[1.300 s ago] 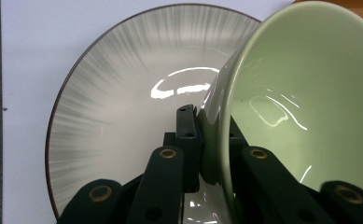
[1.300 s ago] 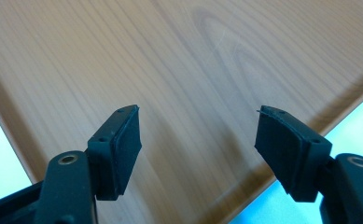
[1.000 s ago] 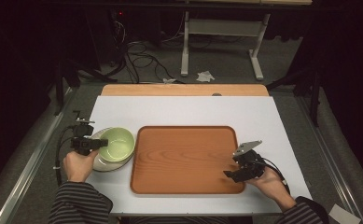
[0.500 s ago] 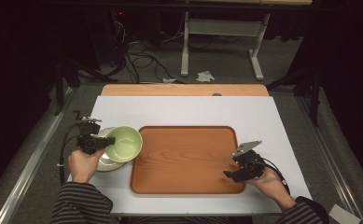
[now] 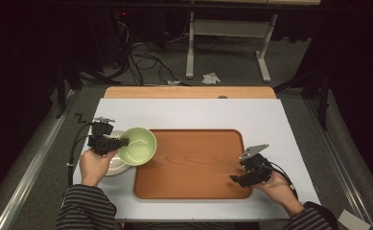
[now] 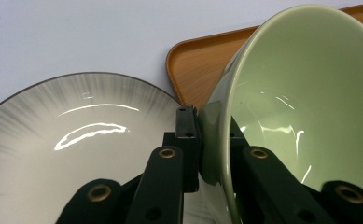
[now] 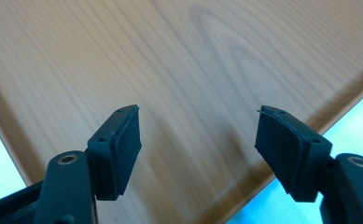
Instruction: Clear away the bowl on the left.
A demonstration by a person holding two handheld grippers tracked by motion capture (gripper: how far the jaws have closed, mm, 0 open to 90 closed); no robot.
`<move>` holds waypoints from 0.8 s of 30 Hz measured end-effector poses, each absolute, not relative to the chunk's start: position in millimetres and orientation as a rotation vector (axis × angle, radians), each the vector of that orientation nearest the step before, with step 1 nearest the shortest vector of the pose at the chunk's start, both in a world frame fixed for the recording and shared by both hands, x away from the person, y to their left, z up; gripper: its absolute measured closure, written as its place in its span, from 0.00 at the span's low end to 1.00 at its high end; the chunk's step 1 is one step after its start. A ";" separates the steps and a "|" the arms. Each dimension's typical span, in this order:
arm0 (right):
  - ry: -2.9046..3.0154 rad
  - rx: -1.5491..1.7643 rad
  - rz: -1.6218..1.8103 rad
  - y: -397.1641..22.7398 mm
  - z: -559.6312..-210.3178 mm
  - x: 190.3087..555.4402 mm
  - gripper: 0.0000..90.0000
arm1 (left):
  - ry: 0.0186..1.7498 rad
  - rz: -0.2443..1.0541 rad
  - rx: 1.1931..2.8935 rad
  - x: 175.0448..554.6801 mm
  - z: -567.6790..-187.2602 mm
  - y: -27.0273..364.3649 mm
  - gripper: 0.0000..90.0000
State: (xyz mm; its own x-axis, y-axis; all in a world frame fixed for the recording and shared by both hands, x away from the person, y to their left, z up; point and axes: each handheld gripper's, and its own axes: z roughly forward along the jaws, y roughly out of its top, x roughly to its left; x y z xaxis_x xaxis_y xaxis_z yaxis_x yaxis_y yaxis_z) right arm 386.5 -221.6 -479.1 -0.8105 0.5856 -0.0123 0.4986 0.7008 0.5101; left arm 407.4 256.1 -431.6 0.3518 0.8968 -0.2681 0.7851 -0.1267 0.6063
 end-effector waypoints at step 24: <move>2.731 0.873 0.727 -221.8 -480.3 386.6 0.36 | 1.286 0.152 2.058 425.2 -420.2 191.6 0.93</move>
